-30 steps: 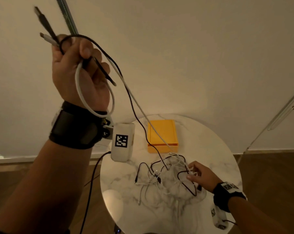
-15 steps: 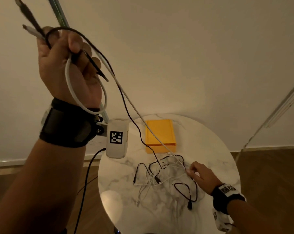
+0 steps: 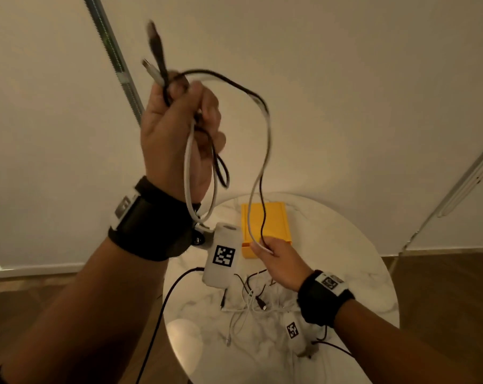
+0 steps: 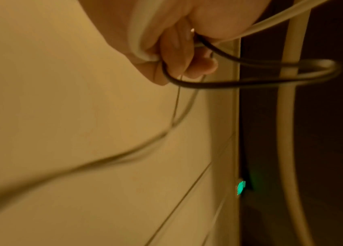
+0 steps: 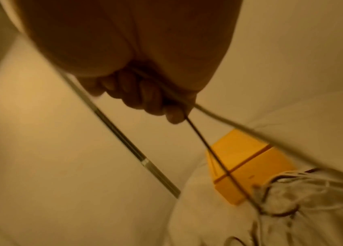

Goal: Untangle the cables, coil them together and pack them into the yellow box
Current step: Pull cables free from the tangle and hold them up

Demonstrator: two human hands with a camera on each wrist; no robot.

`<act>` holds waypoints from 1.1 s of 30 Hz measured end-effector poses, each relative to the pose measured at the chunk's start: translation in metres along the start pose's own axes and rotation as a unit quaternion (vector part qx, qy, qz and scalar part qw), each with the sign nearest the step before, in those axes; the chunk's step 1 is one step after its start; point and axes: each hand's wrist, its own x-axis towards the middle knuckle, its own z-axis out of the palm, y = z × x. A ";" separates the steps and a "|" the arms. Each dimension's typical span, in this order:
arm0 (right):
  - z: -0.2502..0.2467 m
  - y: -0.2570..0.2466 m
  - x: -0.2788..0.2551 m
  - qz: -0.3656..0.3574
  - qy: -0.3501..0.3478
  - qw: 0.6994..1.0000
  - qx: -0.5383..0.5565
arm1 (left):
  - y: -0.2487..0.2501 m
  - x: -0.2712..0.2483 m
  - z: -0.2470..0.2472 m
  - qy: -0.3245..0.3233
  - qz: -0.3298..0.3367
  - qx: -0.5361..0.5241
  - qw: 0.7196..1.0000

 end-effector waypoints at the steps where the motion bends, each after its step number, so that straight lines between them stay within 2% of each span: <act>1: -0.007 0.000 0.001 -0.014 0.021 1.000 -0.003 | -0.008 -0.002 -0.006 0.003 -0.025 0.025 0.999; 4: -0.030 -0.014 0.007 -0.071 0.061 0.995 0.034 | -0.049 -0.020 -0.032 0.019 -0.085 0.185 0.979; 6: -0.045 -0.030 0.011 -0.092 0.072 0.993 -0.002 | -0.078 -0.037 -0.050 -0.018 -0.108 0.308 0.945; 8: -0.051 -0.043 0.016 -0.092 0.076 0.991 -0.053 | -0.100 -0.057 -0.058 -0.077 -0.131 0.348 0.925; 9: -0.052 -0.046 0.016 -0.092 0.055 0.994 -0.030 | -0.108 -0.066 -0.058 -0.104 -0.139 0.358 0.918; 10: -0.051 -0.048 0.016 -0.077 0.022 0.996 0.045 | -0.112 -0.072 -0.057 -0.117 -0.140 0.370 0.911; 11: -0.049 -0.048 0.015 -0.052 -0.011 0.981 0.188 | -0.115 -0.076 -0.054 -0.112 -0.138 0.380 0.908; 13: -0.045 -0.045 0.018 -0.033 -0.007 0.948 0.315 | -0.117 -0.077 -0.051 -0.088 -0.124 0.397 0.905; 15: -0.040 -0.045 0.016 -0.051 0.012 0.952 0.301 | -0.119 -0.076 -0.054 -0.110 -0.098 0.427 0.892; 16: -0.041 -0.048 0.011 -0.063 0.011 0.971 0.232 | -0.121 -0.078 -0.056 -0.133 -0.071 0.460 0.875; 17: -0.043 -0.050 0.004 -0.059 -0.032 0.987 0.148 | -0.120 -0.080 -0.055 -0.144 -0.047 0.489 0.859; 18: -0.045 -0.053 0.004 -0.058 -0.071 0.995 0.027 | -0.121 -0.082 -0.058 -0.126 -0.032 0.499 0.857; 19: -0.049 -0.054 0.005 -0.059 -0.050 0.993 -0.089 | -0.123 -0.081 -0.065 -0.082 -0.028 0.487 0.869; 20: -0.053 -0.053 0.006 -0.047 -0.040 0.987 -0.148 | -0.123 -0.078 -0.075 -0.012 -0.036 0.453 0.891; 21: -0.057 -0.048 0.004 -0.032 -0.048 0.990 -0.126 | -0.121 -0.072 -0.086 0.068 -0.044 0.406 0.910; 22: -0.061 -0.044 0.002 -0.010 -0.093 0.989 -0.118 | -0.117 -0.064 -0.098 0.137 -0.049 0.370 0.918; 23: -0.061 -0.040 -0.002 0.019 -0.154 0.979 -0.134 | -0.109 -0.055 -0.110 0.180 -0.038 0.368 0.911; 24: -0.059 -0.029 -0.006 0.041 -0.206 0.957 -0.198 | -0.098 -0.046 -0.120 0.194 -0.020 0.422 0.885; 25: -0.057 -0.019 -0.010 0.069 -0.255 0.926 -0.271 | -0.086 -0.038 -0.132 0.184 0.006 0.508 0.841; 27: -0.060 0.005 -0.018 0.134 -0.309 0.876 -0.346 | -0.055 -0.026 -0.146 0.154 0.048 0.685 0.711; 28: -0.063 0.017 -0.021 0.161 -0.319 0.872 -0.335 | -0.040 -0.021 -0.150 0.154 0.057 0.738 0.654; 29: -0.065 0.024 -0.023 0.182 -0.326 0.870 -0.322 | -0.028 -0.019 -0.151 0.154 0.061 0.773 0.613; 30: -0.068 0.028 -0.024 0.186 -0.328 0.872 -0.313 | -0.023 -0.017 -0.152 0.142 0.057 0.798 0.583; 31: -0.069 0.029 -0.024 0.182 -0.325 0.875 -0.309 | -0.023 -0.020 -0.149 0.115 0.050 0.807 0.576; 32: -0.068 0.027 -0.023 0.160 -0.313 0.888 -0.297 | -0.031 -0.026 -0.143 0.077 0.043 0.796 0.599; 33: -0.066 0.023 -0.021 0.137 -0.299 0.900 -0.285 | -0.043 -0.035 -0.134 0.032 0.036 0.764 0.644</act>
